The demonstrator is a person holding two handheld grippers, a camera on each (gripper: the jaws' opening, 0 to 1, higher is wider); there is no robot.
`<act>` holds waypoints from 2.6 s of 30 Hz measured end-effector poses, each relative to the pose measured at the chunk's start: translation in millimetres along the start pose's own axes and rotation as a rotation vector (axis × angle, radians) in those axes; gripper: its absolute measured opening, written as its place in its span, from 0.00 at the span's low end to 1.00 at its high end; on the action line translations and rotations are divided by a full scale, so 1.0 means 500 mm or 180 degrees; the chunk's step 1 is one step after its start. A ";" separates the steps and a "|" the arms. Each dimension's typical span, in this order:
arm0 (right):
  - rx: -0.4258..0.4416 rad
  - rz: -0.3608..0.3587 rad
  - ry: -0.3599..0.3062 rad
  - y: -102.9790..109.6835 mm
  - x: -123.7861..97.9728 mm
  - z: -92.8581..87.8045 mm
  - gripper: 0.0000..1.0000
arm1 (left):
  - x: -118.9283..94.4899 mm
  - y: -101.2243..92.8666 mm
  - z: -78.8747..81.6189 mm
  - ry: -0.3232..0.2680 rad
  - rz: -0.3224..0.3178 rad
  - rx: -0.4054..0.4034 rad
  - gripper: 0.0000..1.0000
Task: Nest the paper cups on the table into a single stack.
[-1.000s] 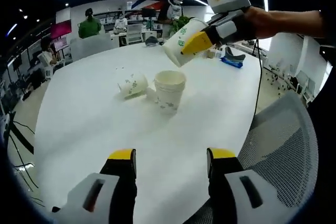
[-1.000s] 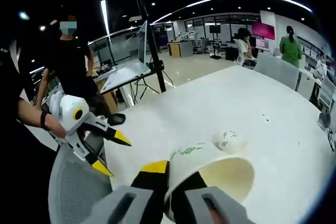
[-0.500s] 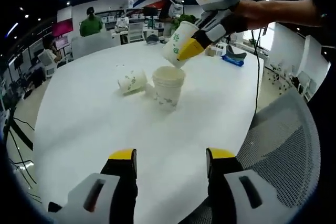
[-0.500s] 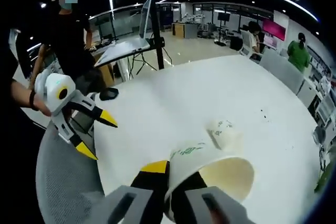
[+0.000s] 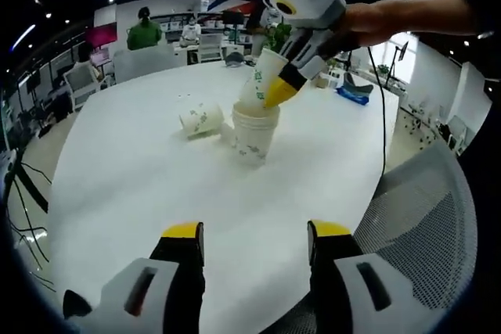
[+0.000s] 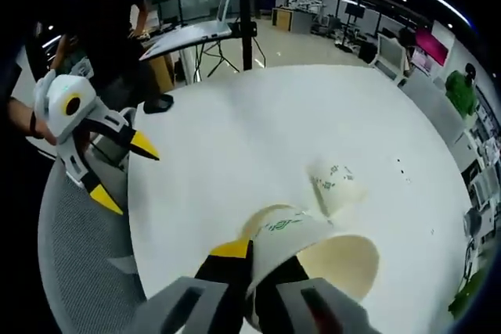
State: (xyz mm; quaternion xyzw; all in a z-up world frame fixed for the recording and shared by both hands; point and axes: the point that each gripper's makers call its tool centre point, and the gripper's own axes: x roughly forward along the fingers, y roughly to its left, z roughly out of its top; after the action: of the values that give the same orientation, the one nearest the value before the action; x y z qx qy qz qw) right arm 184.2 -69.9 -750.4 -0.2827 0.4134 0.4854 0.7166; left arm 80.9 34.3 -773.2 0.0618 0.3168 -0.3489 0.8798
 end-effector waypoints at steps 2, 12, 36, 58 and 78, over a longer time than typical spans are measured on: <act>-0.0008 0.0010 0.0032 -0.004 0.003 -0.001 0.00 | 0.000 0.003 -0.003 0.0004 0.0004 -0.0010 0.52; -0.0100 0.0035 0.0157 -0.005 0.008 -0.008 0.00 | 0.002 -0.007 -0.001 0.0017 -0.0007 0.0000 0.52; -0.0165 0.0059 0.0196 0.004 0.014 -0.012 0.04 | 0.000 -0.015 -0.005 0.0027 -0.0018 -0.0013 0.51; -0.0016 -0.0066 -0.0033 -0.013 -0.021 0.002 0.17 | -0.001 -0.019 -0.008 0.0017 -0.0034 0.0005 0.51; 0.0503 -0.0374 -0.0656 -0.047 -0.106 -0.024 0.40 | 0.003 -0.023 -0.010 -0.0009 -0.0072 -0.0014 0.50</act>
State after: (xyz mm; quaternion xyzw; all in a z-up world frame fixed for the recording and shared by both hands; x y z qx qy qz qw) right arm 192.1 -112.7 -710.4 -0.1978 0.3573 0.4350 0.8025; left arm 71.5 26.5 -776.9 0.0558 0.3170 -0.3582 0.8764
